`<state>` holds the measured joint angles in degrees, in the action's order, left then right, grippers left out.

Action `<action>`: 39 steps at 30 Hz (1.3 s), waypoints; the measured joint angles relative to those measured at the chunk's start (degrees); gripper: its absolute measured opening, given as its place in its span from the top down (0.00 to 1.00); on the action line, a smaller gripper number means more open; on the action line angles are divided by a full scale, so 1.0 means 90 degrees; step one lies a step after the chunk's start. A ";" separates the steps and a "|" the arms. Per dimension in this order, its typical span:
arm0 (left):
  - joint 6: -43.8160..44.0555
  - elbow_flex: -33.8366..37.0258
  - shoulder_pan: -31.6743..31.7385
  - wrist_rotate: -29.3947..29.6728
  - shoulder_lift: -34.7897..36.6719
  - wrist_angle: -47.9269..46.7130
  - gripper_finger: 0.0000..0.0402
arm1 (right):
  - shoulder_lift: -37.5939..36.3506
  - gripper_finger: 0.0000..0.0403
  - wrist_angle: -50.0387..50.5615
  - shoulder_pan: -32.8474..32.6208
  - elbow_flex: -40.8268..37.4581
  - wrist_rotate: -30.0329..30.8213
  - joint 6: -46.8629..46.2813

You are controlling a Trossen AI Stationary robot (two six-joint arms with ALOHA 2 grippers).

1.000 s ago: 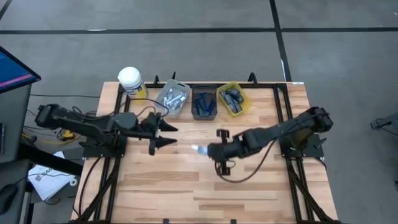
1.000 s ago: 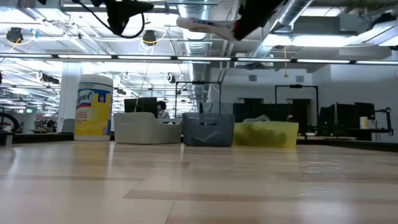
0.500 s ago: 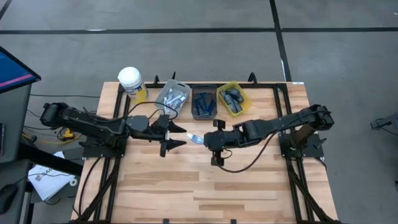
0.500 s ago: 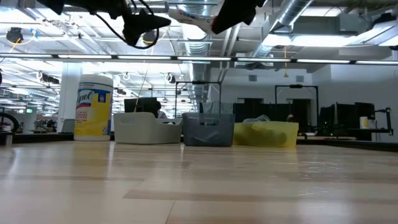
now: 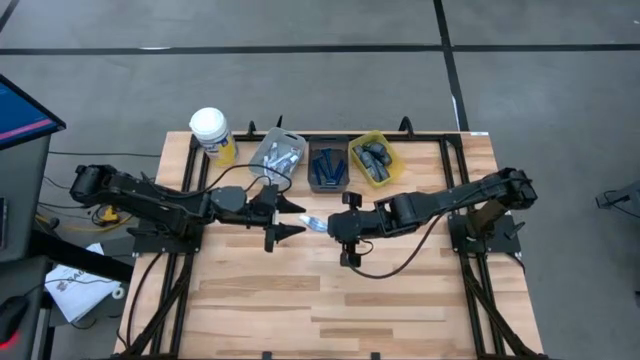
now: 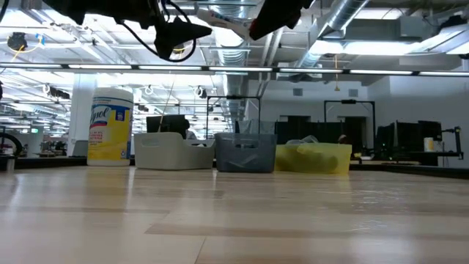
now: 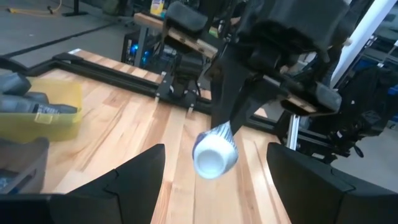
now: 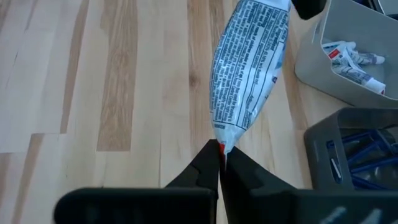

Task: Pick & Place Travel size toiletries
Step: Put the toothpaste into the gray bin

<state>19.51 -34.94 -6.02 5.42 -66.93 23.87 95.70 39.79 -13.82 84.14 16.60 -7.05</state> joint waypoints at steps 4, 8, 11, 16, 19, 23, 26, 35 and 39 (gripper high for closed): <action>0.0000 0.0000 0.0000 0.0015 0.0001 0.0073 0.33 | 0.0000 1.00 0.0000 0.0000 0.0000 0.0000 0.0001; 0.0000 0.0000 0.0000 0.0015 0.0023 0.0086 0.38 | 0.0002 1.00 -0.0002 0.0005 0.0000 0.0000 0.0017; 0.0000 0.0000 0.0000 0.0003 0.0022 0.0086 0.42 | 0.0002 1.00 -0.0002 0.0005 0.0000 0.0000 0.0019; 0.0000 0.0000 0.0000 -0.0009 0.0022 0.0083 0.53 | 0.0002 1.00 -0.0002 0.0005 0.0000 0.0000 0.0117; 0.0000 0.0000 0.0000 -0.0009 0.0022 0.0083 0.60 | 0.0002 1.00 -0.0002 0.0005 0.0000 0.0000 0.0117; -0.0077 0.0000 0.0000 -0.0014 0.0023 0.0081 0.69 | 0.0002 1.00 -0.0002 0.0005 0.0000 0.0000 0.0117; -0.0129 0.0000 0.0000 -0.0031 0.0023 0.0081 0.76 | 0.0002 1.00 0.0000 0.0005 0.0000 0.0000 0.0117; -0.0135 0.0000 0.0000 -0.0038 0.0030 0.0083 0.88 | 0.0010 0.98 -0.0070 0.0005 -0.0012 -0.0002 0.0198; -0.0141 0.0000 0.0057 -0.0052 0.0038 0.0099 0.88 | 0.0018 0.90 -0.0103 0.0017 0.0055 -0.0005 0.0260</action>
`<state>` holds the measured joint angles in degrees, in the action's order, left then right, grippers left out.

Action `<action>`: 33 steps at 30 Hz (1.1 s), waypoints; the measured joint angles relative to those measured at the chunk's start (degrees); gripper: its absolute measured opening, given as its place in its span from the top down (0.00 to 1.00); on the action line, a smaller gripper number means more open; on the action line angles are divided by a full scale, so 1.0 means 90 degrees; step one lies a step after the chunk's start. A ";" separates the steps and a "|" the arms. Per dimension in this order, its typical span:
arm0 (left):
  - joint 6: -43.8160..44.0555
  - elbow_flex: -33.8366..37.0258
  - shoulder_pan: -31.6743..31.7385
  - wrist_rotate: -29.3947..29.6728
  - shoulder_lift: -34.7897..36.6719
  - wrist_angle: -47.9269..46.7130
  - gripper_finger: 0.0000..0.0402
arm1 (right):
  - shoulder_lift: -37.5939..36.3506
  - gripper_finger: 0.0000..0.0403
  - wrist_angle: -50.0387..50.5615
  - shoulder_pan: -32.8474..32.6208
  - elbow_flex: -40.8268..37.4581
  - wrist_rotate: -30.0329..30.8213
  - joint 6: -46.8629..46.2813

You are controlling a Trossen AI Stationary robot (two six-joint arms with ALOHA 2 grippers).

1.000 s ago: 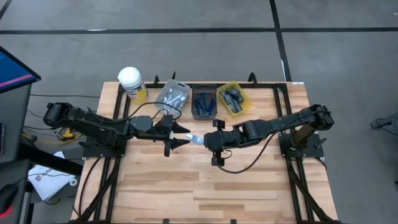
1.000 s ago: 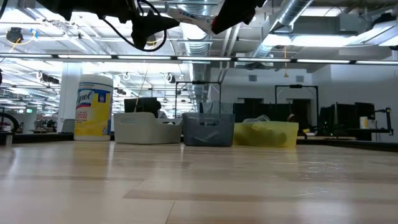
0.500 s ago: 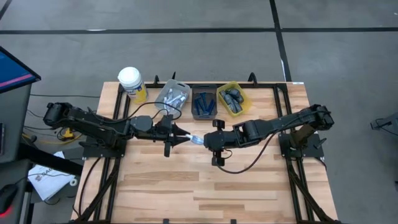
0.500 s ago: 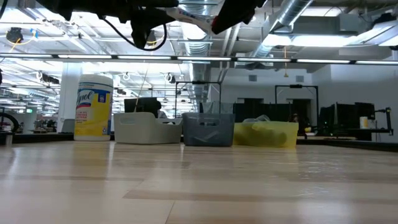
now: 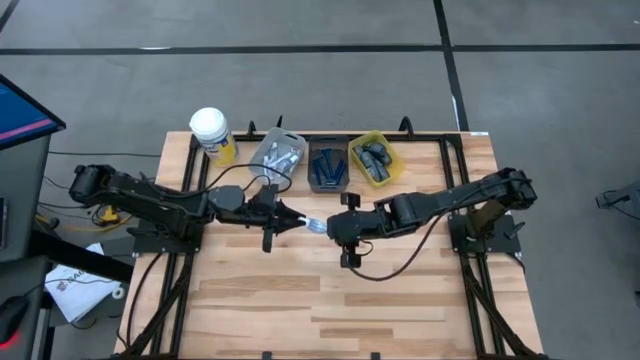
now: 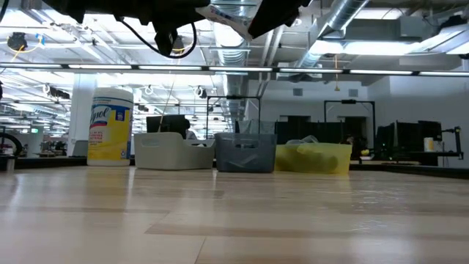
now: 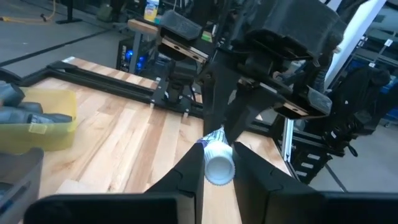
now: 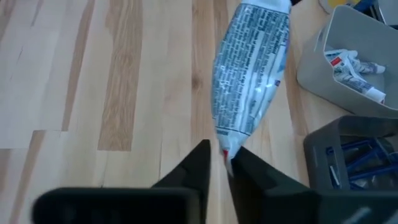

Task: Pick & Place Travel size toiletries
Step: Put the toothpaste into the gray bin

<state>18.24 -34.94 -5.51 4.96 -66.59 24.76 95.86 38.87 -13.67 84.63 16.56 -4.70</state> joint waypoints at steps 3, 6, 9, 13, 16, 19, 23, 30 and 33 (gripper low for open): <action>0.0000 0.0000 0.0111 0.0020 0.0012 0.0023 0.88 | -0.0001 0.82 0.0080 0.0035 0.0104 0.0005 0.0002; -0.0139 -0.0002 0.0262 0.0070 0.0058 0.0013 0.88 | 0.0002 0.73 0.0355 0.0094 0.0263 0.0025 0.0002; -0.0462 -0.0010 0.0453 0.0260 0.0086 -0.0015 0.88 | -0.0003 0.64 0.0706 0.0166 0.0474 0.0173 -0.0020; -0.0856 -0.0002 0.0830 0.0608 0.0157 -0.0078 0.88 | -0.0009 0.53 0.1127 0.0189 0.0632 0.0539 -0.0133; -0.1071 0.0002 0.1148 0.0853 0.0148 -0.0211 0.88 | -0.0012 0.46 0.1380 0.0155 0.0789 0.1041 -0.0280; -0.1171 0.0002 0.1405 0.0967 0.0151 -0.0606 0.88 | -0.0020 0.42 0.1573 0.0210 0.0832 0.1527 -0.0529; -0.1337 0.0002 0.1772 0.1807 0.0148 -0.1287 0.88 | -0.0018 0.41 0.1901 0.0383 0.0851 0.1858 -0.0925; -0.1504 0.0002 0.2562 0.2642 0.0143 -0.2077 0.88 | -0.0015 0.41 0.2198 0.0474 0.0851 0.1823 -0.1132; -0.1487 0.0004 0.2938 0.2671 -0.0034 -0.2255 0.87 | -0.0015 0.41 0.2221 0.0466 0.0851 0.1833 -0.1149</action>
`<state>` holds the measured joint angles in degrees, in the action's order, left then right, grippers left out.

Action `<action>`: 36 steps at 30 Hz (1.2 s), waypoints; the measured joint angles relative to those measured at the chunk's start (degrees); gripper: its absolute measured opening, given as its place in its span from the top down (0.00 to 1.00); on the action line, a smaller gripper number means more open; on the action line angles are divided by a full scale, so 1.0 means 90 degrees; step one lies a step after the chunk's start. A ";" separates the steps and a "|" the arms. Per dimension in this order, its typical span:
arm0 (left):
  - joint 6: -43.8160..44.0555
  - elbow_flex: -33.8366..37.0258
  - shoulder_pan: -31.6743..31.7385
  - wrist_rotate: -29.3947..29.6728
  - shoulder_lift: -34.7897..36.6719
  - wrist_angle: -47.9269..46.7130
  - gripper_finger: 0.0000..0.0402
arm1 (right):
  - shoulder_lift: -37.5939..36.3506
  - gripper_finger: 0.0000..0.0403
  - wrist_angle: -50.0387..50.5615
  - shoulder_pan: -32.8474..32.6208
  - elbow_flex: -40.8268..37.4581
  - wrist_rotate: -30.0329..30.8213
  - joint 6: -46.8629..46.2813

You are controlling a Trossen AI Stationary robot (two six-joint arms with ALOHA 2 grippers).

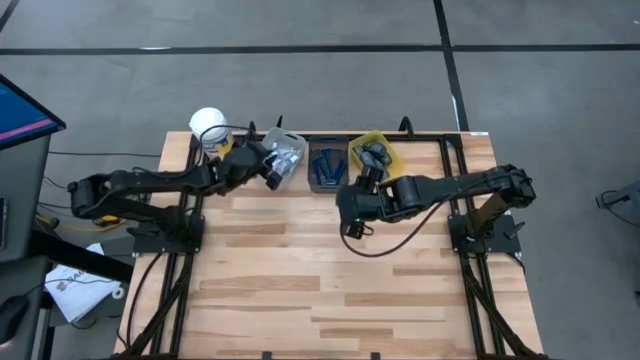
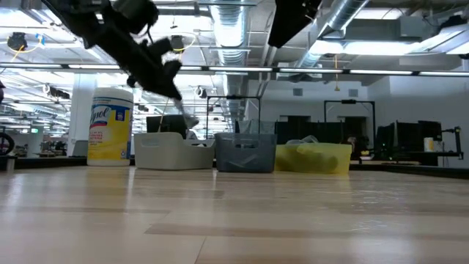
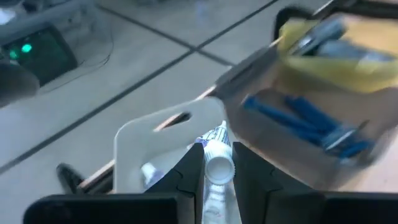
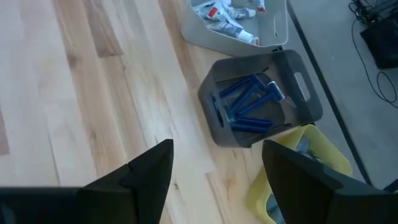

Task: Pick & Place Travel size toiletries
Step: Put the toothpaste into the gray bin, then return to Home Position

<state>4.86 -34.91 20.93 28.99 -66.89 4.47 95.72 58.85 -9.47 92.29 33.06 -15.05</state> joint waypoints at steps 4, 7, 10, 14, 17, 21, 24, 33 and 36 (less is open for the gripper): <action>0.0114 0.0004 0.0373 -0.0317 -0.0404 -0.0010 0.87 | 0.0000 0.41 0.0034 -0.0006 -0.0002 -0.0002 -0.0002; 0.0341 0.0004 0.0519 -0.0435 -0.0759 -0.0026 0.87 | 0.0000 0.41 0.0034 0.0002 -0.0005 -0.0002 -0.0016; 0.0365 0.0004 0.0601 -0.0408 -0.0989 -0.0020 0.81 | 0.0000 0.41 0.0065 0.0000 -0.0005 -0.0002 -0.0151; 0.0342 0.0004 0.0590 -0.0400 -0.0979 -0.0017 0.64 | 0.0000 0.41 0.0091 -0.0005 -0.0007 -0.0019 -0.0281; 0.0429 0.0004 0.0512 -0.0427 -0.0600 -0.0046 0.49 | -0.0014 0.41 -0.0048 -0.0036 -0.0010 -0.0017 -0.0282; 0.0506 0.0004 0.0396 -0.0429 0.0478 -0.0079 0.30 | -0.0249 0.41 -0.0141 -0.0098 0.0340 0.0137 0.0080; 0.0535 0.0004 0.0300 -0.0427 0.1691 -0.0073 0.25 | -0.0723 0.43 -0.0173 -0.0160 0.0710 0.0381 0.0602; 0.0003 -0.0005 0.0242 -0.1005 0.5477 -0.0054 0.84 | -0.3182 0.95 -0.0593 0.0128 0.0615 -0.0432 0.1786; -0.0126 -0.0006 0.0242 -0.1621 0.6337 -0.0166 0.96 | -0.4092 0.96 -0.1160 0.0261 -0.0064 -0.0635 0.1951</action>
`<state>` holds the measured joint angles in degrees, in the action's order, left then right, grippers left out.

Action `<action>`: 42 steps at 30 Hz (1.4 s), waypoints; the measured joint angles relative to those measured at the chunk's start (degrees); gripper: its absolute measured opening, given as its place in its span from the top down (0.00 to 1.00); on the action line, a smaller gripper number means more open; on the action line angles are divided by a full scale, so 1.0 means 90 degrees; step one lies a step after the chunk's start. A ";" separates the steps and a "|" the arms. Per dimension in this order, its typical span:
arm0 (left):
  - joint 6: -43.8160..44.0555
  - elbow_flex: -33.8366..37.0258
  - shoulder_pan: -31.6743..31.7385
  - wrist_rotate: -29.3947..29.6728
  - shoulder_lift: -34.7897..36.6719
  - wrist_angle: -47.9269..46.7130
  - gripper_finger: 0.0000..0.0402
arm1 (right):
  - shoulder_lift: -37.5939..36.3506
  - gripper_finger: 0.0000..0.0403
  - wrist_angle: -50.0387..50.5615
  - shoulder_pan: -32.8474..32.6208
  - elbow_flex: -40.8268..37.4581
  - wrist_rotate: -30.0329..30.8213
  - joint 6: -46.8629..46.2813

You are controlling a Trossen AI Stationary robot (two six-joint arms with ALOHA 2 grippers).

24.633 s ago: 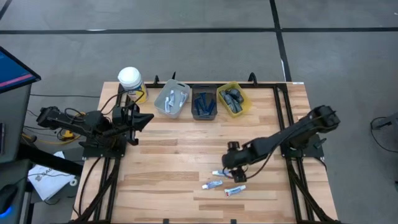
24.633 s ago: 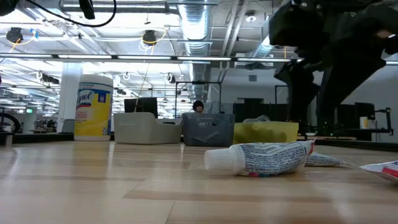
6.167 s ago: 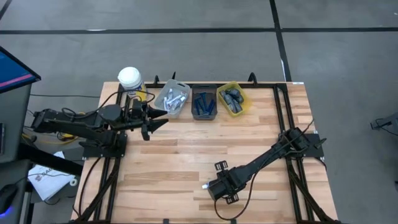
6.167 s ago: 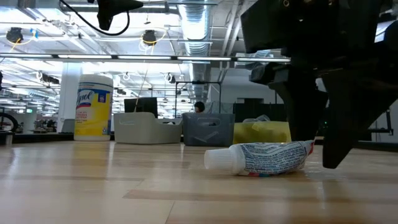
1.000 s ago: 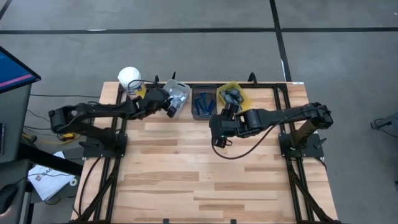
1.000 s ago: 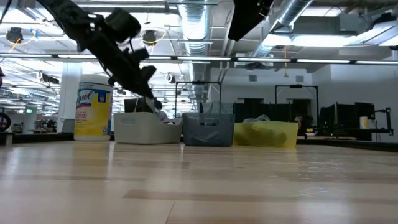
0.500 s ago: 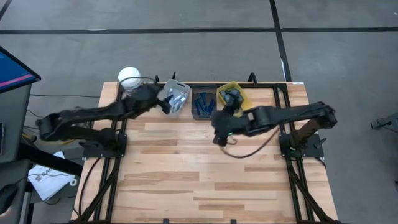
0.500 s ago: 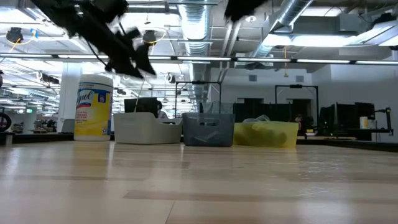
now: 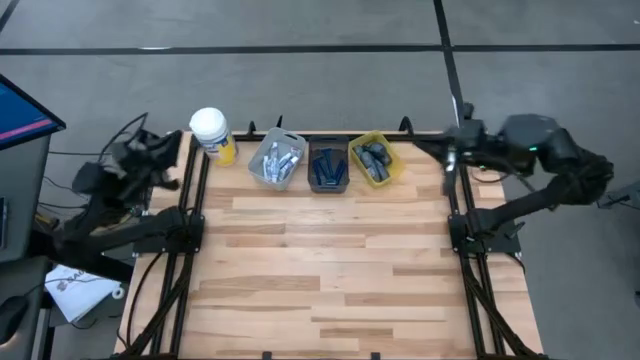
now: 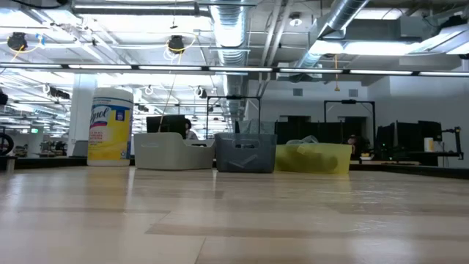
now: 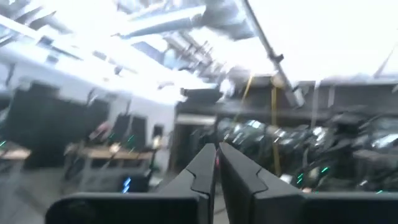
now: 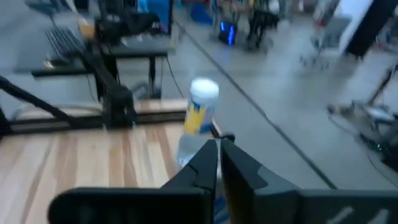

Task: Pick & Place Travel size toiletries
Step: Return to Home Position

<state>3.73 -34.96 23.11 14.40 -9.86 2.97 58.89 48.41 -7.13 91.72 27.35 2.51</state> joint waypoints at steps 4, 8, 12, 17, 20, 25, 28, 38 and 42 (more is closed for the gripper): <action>0.0185 -0.0002 0.0000 -0.0366 0.0769 -0.0736 0.99 | -0.1287 0.99 -0.1638 0.0118 -0.1758 -0.0539 0.0504; 0.0591 0.0005 0.0000 -0.0438 0.1031 -0.1808 1.00 | -0.2734 1.00 -0.3029 0.0220 -0.3874 -0.0855 0.0404; 0.0689 0.0298 0.0000 -0.0846 0.1026 -0.2005 1.00 | -0.4066 1.00 -0.4413 0.0294 -0.5775 -0.0883 -0.0030; 0.1202 0.1196 0.0000 -0.1142 0.1014 -0.1877 1.00 | -0.5320 1.00 -0.5700 0.0303 -0.7756 -0.1049 -0.0822; 0.1517 0.1769 0.0000 -0.1353 0.1013 -0.1502 1.00 | -0.5934 1.00 -0.6382 0.0303 -0.8656 -0.1047 -0.1009; 0.1997 0.2607 -0.0002 -0.1737 0.1012 -0.0946 1.00 | -0.6510 1.00 -0.7068 0.0256 -0.9620 -0.1061 -0.1051; 0.2169 0.3038 -0.0001 -0.1833 0.1013 -0.0546 1.00 | -0.6449 1.00 -0.7196 0.0235 -0.9859 -0.1097 -0.1107; 0.2342 0.3832 -0.0180 -0.1930 0.1006 -0.0144 1.00 | -0.6430 1.00 -0.6819 0.0210 -1.0144 -0.1106 -0.1835; 0.2126 0.3842 -0.0434 -0.1807 0.0919 -0.0106 1.00 | -0.6426 1.00 -0.6662 0.0213 -1.0146 -0.1104 -0.1837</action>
<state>22.87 -0.38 19.21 -1.86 -1.59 2.02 1.06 -11.54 -5.21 0.40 17.41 -14.02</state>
